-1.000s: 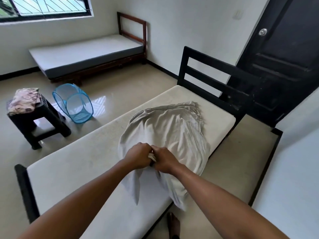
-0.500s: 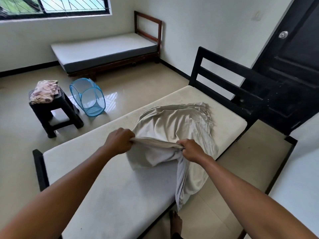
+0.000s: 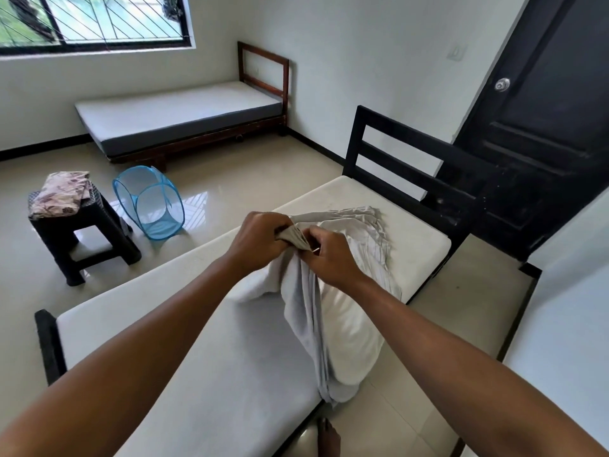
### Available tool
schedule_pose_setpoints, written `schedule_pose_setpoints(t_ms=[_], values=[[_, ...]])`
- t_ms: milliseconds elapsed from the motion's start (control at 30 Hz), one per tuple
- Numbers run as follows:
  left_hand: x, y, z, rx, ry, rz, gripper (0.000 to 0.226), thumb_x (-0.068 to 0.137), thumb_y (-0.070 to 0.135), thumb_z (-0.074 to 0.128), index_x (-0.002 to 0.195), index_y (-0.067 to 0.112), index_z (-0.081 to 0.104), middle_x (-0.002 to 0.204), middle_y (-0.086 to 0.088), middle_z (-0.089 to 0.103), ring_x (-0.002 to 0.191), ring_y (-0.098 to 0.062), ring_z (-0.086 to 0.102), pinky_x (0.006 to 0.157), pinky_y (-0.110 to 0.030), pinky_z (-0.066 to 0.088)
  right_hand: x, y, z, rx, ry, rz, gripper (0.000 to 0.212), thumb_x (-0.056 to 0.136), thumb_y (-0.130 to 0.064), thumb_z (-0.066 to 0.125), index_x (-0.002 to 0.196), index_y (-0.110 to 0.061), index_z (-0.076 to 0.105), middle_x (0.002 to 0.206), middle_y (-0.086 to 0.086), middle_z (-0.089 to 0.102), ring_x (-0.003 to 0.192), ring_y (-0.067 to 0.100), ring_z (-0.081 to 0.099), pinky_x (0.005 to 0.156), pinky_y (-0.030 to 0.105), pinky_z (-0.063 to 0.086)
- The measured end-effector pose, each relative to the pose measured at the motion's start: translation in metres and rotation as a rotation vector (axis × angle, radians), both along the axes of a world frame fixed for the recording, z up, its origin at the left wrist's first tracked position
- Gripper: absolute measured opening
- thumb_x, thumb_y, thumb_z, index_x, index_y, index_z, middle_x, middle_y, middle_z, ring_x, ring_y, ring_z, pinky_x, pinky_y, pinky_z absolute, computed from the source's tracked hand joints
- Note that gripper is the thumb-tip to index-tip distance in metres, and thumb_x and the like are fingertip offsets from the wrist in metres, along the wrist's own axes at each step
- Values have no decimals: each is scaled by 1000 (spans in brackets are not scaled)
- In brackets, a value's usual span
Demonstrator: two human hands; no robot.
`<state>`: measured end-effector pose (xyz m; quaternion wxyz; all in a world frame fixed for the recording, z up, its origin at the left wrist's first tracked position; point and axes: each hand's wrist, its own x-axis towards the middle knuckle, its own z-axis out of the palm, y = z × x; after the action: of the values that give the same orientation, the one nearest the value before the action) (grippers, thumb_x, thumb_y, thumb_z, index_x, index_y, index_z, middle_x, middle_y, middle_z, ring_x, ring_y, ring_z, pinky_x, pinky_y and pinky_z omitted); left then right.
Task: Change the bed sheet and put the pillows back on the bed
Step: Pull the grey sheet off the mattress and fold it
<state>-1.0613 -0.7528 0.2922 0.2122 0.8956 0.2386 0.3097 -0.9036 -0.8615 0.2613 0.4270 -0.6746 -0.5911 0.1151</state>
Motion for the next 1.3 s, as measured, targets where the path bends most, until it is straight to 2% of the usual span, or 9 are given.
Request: schedule_pose_setpoints(t_ms=[167, 333, 467, 633, 767, 867, 967, 1100, 1300], values=[[5, 4, 3, -223, -250, 34, 27, 76, 11, 85, 99, 15, 72, 84, 4, 72, 76, -14, 69, 68, -22, 57, 12, 10, 23, 15, 161, -18, 17, 98, -24, 63, 88, -12, 69, 74, -3, 67, 69, 8, 59, 65, 37, 49], [24, 4, -30, -302, -62, 42, 21, 81, 23, 82, 97, 19, 70, 89, 0, 72, 78, -17, 68, 67, -32, 60, 26, 19, 61, 136, 160, -14, 17, 99, -26, 68, 84, -19, 68, 63, -16, 56, 59, 1, 50, 59, 16, 38], [56, 17, -66, -312, 10, 192, 17, 79, 34, 73, 80, 17, 75, 74, 0, 71, 67, -21, 66, 62, -42, 58, 63, 33, 108, 263, 253, -19, 37, 98, -26, 69, 65, -23, 54, 55, -17, 41, 54, 5, 36, 54, 20, 30], [108, 44, -105, -291, 125, 265, 6, 83, 14, 71, 79, 11, 76, 68, -4, 68, 61, -24, 57, 58, -32, 41, 140, 48, 166, 464, 423, -97, 43, 97, -21, 71, 63, -21, 44, 57, -12, 33, 54, 7, 29, 52, 24, 26], [169, 69, -101, -327, 55, 351, 19, 88, 13, 61, 84, 18, 79, 81, -5, 75, 79, -28, 68, 68, -31, 48, 230, 45, 183, 497, 292, -367, 51, 95, -28, 72, 58, -25, 37, 52, -15, 30, 52, 8, 28, 53, 29, 26], [213, 77, -59, -341, -64, 380, 22, 85, 0, 58, 84, 10, 77, 85, -8, 75, 79, -23, 66, 68, -28, 42, 285, 37, 167, 392, 128, -520, 54, 95, -37, 72, 54, -21, 40, 47, -15, 34, 49, 5, 28, 53, 30, 28], [256, 75, -10, -266, -59, 285, 26, 91, 7, 59, 69, 16, 67, 66, 2, 63, 65, -21, 60, 58, -29, 35, 303, 38, 129, 153, 25, -317, 40, 91, -41, 77, 69, -9, 66, 55, -15, 52, 51, 2, 44, 53, 22, 38], [299, 64, 39, -155, -52, 123, 42, 97, 31, 64, 58, 16, 58, 56, 1, 55, 55, -18, 49, 54, -35, 34, 288, 54, 82, -162, -149, 27, 39, 89, -34, 79, 126, -24, 70, 112, -7, 74, 99, 9, 68, 89, 23, 53], [279, 74, 44, -162, -129, 12, 18, 87, 35, 79, 83, 18, 73, 72, 7, 68, 65, -9, 60, 54, -18, 40, 290, 75, 94, -235, -278, -23, 34, 85, -53, 65, 88, -20, 74, 76, -3, 70, 72, 14, 67, 66, 40, 54]])
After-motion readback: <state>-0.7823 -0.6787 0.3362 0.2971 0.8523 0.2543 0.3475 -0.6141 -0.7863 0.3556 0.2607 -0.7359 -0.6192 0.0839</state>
